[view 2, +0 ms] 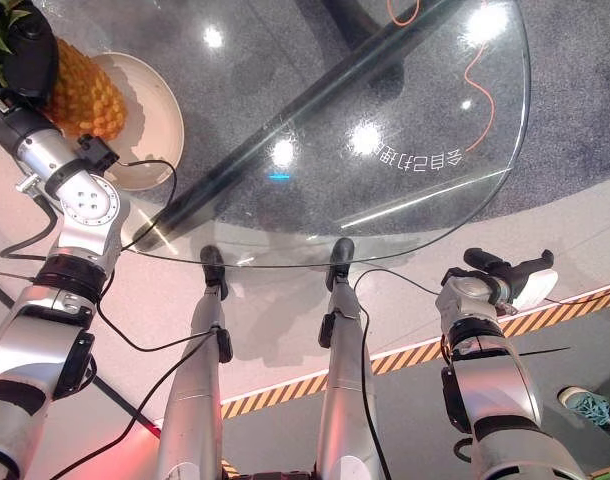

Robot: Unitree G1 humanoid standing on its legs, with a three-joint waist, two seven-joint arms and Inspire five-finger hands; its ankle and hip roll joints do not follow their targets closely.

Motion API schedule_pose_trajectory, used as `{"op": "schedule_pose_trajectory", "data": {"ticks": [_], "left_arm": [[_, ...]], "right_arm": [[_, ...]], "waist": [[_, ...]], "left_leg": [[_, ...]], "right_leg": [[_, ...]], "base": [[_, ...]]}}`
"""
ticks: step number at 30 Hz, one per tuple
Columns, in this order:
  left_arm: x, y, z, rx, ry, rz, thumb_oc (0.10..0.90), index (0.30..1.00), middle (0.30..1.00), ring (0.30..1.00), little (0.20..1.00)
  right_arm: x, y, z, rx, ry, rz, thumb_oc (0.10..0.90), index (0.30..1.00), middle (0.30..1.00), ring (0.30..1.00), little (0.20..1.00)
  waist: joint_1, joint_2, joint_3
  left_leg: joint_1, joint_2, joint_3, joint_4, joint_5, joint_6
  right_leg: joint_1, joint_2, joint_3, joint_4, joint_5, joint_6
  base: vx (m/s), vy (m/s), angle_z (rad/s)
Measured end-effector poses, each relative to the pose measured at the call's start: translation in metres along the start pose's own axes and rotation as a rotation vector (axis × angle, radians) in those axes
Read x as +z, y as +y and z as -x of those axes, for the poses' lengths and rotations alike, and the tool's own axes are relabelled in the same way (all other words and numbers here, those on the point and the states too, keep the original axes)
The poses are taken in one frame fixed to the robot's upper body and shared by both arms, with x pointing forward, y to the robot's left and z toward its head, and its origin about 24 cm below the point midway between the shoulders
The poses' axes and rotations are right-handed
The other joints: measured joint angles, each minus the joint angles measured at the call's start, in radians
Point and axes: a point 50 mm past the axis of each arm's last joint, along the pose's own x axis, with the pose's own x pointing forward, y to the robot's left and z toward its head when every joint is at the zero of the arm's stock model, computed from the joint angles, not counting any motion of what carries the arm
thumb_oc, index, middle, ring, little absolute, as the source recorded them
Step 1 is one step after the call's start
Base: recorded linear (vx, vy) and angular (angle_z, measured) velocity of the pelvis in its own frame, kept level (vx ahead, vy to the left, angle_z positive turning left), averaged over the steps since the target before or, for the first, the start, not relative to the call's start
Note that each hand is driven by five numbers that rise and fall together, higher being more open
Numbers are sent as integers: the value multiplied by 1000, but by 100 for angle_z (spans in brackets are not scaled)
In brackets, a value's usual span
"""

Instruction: Pick up the fruit to the plate

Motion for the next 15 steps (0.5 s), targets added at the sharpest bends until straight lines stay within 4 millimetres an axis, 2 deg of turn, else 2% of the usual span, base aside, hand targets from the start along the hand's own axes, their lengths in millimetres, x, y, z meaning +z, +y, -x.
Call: {"op": "schedule_pose_trajectory", "data": {"ticks": [15], "left_arm": [[-11, 4, -1, -29, 66, -21, 100, 300, 300, 300, 200]], "right_arm": [[-1, 5, 3, 32, -12, 15, 800, 900, 900, 900, 900]], "waist": [[-9, -3, 0]], "left_leg": [[-3, 1, 2, -9, 0, 0]], "right_leg": [[0, 2, 0, -17, 6, 1]], "base": [[0, 0, 0]]}}
